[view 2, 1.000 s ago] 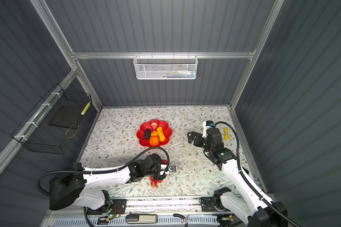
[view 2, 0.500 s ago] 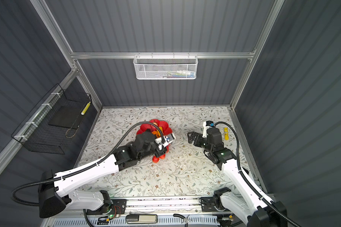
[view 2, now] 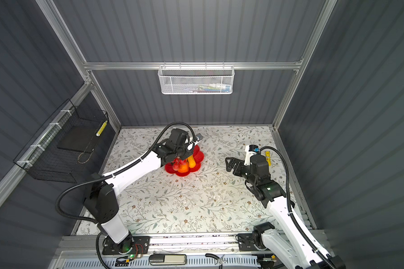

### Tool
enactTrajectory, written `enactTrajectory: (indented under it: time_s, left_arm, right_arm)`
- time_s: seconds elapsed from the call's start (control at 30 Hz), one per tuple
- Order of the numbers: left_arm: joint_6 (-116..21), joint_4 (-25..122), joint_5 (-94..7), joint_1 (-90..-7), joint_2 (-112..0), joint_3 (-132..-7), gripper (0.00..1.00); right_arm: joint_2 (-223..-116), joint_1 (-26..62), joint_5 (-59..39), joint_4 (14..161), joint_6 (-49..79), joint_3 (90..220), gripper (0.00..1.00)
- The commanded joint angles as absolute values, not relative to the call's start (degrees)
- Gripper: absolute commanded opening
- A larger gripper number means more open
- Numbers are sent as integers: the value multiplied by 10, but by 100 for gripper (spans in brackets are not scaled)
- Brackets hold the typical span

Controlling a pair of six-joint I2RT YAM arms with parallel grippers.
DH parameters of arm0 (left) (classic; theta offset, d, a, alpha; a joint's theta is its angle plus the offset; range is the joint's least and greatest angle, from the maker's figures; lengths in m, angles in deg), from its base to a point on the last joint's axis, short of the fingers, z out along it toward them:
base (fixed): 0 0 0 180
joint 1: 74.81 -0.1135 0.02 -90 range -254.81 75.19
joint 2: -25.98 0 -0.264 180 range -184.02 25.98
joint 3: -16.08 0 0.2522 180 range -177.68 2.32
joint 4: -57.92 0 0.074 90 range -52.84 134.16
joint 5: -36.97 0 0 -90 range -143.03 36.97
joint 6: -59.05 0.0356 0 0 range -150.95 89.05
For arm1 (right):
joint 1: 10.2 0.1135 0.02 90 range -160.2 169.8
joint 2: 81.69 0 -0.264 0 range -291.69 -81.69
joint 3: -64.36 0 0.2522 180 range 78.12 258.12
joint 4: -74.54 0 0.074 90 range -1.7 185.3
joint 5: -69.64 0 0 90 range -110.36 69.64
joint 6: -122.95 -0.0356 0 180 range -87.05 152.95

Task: Place and organize the fake fruits in the fruit bowl
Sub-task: 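Lift the strawberry bunch with the left gripper and lay it on the bowl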

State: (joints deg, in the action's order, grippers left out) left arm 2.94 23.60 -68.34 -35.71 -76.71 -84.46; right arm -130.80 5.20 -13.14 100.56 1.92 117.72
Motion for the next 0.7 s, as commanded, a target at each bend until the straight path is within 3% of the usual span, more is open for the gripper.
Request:
enactTrajectory:
  time_s: [0.0, 0.13, 0.3, 0.4, 0.47, 0.5, 0.67]
  left_arm:
    - [71, 237, -700, -373, -807, -883, 0]
    - [67, 229, -689, -382, -863, -918, 0]
    - [30, 231, -665, -382, -900, -933, 35]
    - [4, 238, -656, -382, -908, -931, 50]
    - [-8, 246, -649, -382, -909, -925, 94]
    - [-17, 248, -644, -382, -909, -923, 100]
    - [-49, 278, -616, -382, -885, -909, 100]
  right_arm:
    - [-1299, 47, -128, 1024, 21, 1165, 99]
    - [-1298, 43, -121, 1021, 18, 1158, 99]
    - [-1303, 38, -118, 1015, 18, 1157, 99]
    - [-1307, 36, -115, 1012, 18, 1158, 99]
    - [-1312, 34, -112, 1011, 18, 1161, 99]
    - [-1315, 33, -111, 1011, 20, 1163, 99]
    - [-1324, 27, -111, 1010, 27, 1174, 99]
